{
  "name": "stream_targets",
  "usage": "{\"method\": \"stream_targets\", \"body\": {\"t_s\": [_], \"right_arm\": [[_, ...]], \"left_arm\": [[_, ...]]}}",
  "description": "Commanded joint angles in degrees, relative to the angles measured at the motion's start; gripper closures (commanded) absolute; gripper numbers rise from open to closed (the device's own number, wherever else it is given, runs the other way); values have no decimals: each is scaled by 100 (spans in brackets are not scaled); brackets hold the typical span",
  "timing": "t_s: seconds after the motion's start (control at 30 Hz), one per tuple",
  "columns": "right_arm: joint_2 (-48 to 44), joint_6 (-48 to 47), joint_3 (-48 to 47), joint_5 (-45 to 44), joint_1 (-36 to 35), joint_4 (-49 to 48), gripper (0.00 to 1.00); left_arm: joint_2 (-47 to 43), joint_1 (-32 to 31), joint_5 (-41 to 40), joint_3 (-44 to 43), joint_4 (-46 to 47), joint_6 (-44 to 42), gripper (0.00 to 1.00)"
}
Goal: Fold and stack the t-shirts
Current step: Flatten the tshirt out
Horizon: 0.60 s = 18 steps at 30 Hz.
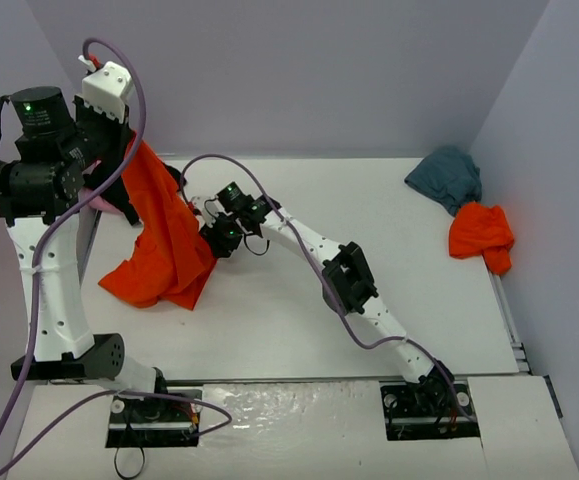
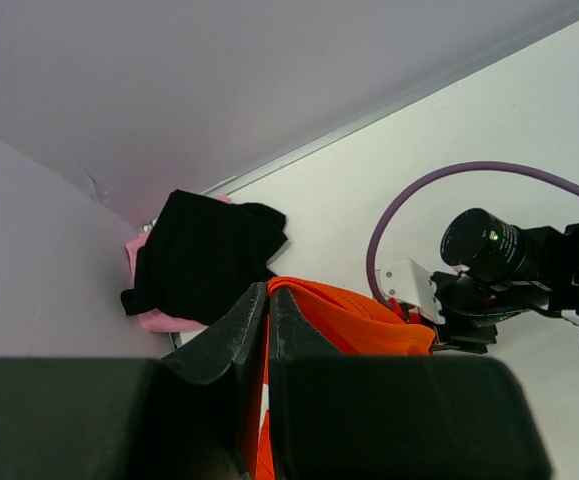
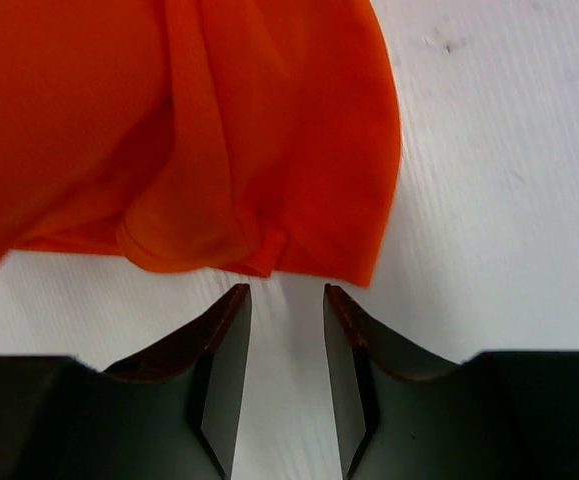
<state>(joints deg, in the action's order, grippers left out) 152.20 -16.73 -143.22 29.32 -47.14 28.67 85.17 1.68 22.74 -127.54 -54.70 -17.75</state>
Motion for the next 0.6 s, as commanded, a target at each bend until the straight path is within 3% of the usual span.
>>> {"method": "stream_targets", "body": {"t_s": [0.0, 0.33, 0.43, 0.47, 0.57], "right_arm": [[151, 144, -733, 389, -273, -239, 71], [670, 463, -795, -84, -542, -475, 79], [517, 529, -275, -680, -508, -374, 90], [455, 498, -79, -789, -482, -330, 99], [169, 150, 734, -988, -394, -195, 100]], "left_arm": [[-443, 43, -270, 62, 197, -44, 100], [-765, 50, -455, 712, 293, -132, 100], [-740, 43, -404, 653, 293, -124, 100], [-722, 43, -394, 627, 277, -140, 100], [-696, 34, -376, 600, 276, -140, 100]]}}
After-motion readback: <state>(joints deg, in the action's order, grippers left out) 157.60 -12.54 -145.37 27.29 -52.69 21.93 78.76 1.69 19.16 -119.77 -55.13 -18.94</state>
